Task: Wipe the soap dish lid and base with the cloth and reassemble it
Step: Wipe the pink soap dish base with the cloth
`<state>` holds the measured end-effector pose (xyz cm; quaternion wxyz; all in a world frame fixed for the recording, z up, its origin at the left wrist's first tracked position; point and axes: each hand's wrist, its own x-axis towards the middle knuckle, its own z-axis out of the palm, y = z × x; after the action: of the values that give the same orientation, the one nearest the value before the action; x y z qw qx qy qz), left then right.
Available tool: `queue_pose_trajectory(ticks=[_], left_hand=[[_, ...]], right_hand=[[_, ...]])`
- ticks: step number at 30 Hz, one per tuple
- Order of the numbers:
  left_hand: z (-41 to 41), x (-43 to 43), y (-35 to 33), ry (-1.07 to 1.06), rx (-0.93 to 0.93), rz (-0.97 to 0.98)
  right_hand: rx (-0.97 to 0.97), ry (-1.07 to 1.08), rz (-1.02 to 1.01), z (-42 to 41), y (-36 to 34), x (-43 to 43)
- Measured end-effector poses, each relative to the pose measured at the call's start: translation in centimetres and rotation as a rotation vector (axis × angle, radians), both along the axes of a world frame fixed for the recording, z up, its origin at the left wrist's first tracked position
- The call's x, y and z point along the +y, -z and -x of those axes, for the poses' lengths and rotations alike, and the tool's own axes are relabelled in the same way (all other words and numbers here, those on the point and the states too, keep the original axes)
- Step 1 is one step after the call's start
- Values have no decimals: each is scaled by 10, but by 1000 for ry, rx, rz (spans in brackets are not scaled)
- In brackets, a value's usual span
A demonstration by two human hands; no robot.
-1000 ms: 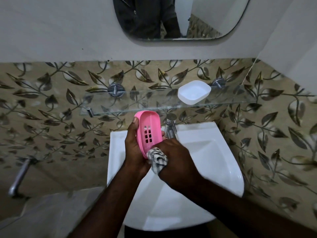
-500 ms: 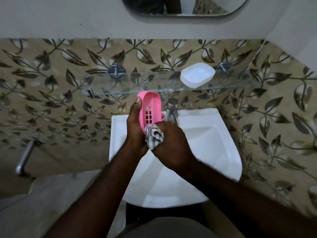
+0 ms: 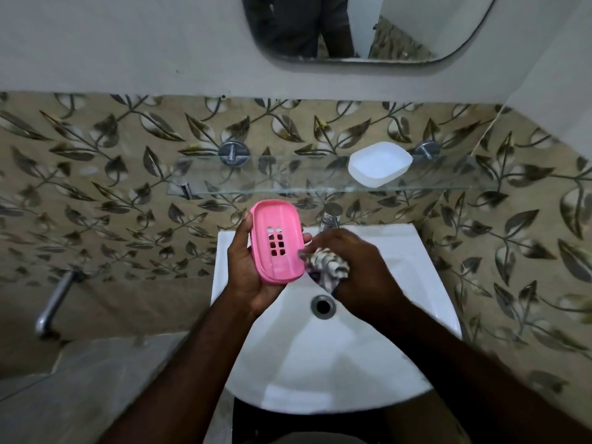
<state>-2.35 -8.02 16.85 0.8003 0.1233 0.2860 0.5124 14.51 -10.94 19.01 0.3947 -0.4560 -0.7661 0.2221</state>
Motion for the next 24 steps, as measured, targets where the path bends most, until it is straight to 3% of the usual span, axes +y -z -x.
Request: queue_pose_trajectory(ticks=[3,8,12,17,19,24], left_hand=[[10,1,5,38,-26,-13],[11,-2,5,95,-25,-25],[8,0,6,104,3,-68],[-2,-3,3,98,107,-71],[-4,-2,1,66,124,-76],[4,3,2,90,154,-90]], right_hand=[[485,151,320,3,-17,-2],[704,122,529,8,-36,-5],[505,221,423,15,-38,3],[-81,281,133,41,-42,15],[-150,305,52,51,-41,15],[-312,0,-78,55,-31,8]])
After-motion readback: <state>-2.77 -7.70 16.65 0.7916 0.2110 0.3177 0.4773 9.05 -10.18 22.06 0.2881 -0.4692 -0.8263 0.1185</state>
